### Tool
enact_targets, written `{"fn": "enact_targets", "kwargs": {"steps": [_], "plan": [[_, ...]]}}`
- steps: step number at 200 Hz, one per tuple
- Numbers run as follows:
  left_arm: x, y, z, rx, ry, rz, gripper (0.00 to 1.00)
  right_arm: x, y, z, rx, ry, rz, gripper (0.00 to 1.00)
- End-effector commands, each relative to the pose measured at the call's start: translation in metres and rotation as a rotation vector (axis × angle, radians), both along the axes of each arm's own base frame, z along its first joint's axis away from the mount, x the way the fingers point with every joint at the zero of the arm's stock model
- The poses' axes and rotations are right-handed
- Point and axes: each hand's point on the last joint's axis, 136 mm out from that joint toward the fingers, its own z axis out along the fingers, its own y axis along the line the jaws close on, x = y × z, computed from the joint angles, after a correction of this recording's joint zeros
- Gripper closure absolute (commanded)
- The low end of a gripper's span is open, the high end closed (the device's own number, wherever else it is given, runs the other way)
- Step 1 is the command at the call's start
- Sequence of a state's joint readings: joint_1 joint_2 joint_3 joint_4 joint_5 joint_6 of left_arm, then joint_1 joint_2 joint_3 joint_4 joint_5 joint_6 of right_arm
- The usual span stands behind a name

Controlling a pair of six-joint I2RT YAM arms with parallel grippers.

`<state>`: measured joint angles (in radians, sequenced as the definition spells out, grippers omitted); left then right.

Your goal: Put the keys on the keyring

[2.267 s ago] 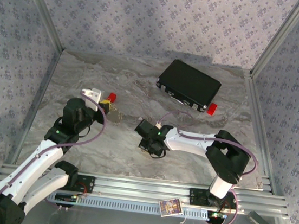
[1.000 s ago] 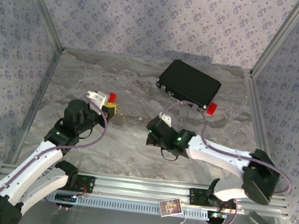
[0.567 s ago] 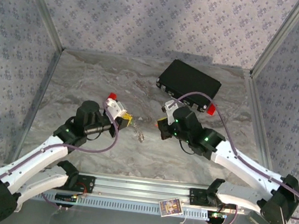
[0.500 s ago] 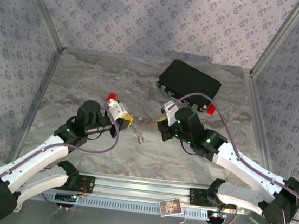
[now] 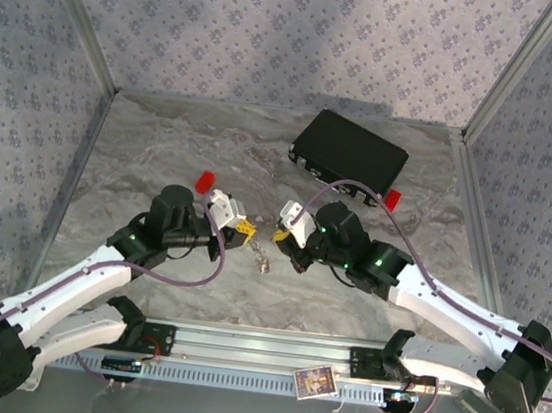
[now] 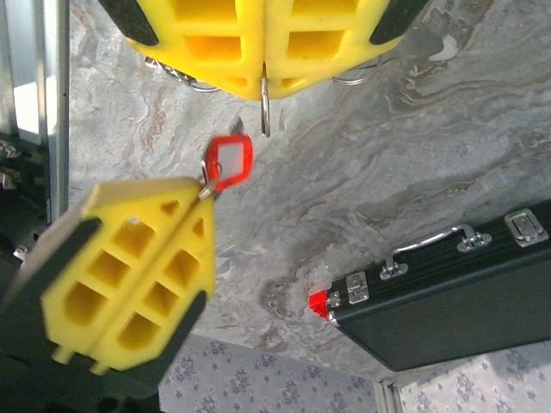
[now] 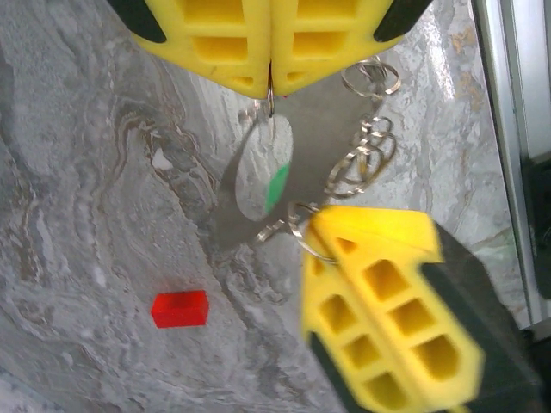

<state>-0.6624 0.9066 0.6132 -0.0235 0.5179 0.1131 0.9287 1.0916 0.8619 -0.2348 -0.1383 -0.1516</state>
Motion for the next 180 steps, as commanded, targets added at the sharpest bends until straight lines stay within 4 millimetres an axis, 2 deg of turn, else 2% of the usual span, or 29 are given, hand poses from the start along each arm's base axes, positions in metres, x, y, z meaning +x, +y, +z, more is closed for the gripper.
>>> {"fn": "enact_targets", "kwargs": {"steps": [1, 80, 180], "plan": [[-0.003, -0.009, 0.029, -0.076, 0.016, -0.033, 1.00, 0.007, 0.004, 0.013, -0.015, -0.125, 0.025, 1.00], [-0.007, -0.014, 0.023, -0.097, 0.130, -0.043, 1.00, 0.007, 0.009, 0.013, -0.093, -0.197, 0.082, 1.00], [-0.001, -0.013, 0.015, -0.083, 0.179, 0.002, 1.00, 0.012, 0.013, 0.022, -0.052, -0.256, 0.031, 1.00]]}}
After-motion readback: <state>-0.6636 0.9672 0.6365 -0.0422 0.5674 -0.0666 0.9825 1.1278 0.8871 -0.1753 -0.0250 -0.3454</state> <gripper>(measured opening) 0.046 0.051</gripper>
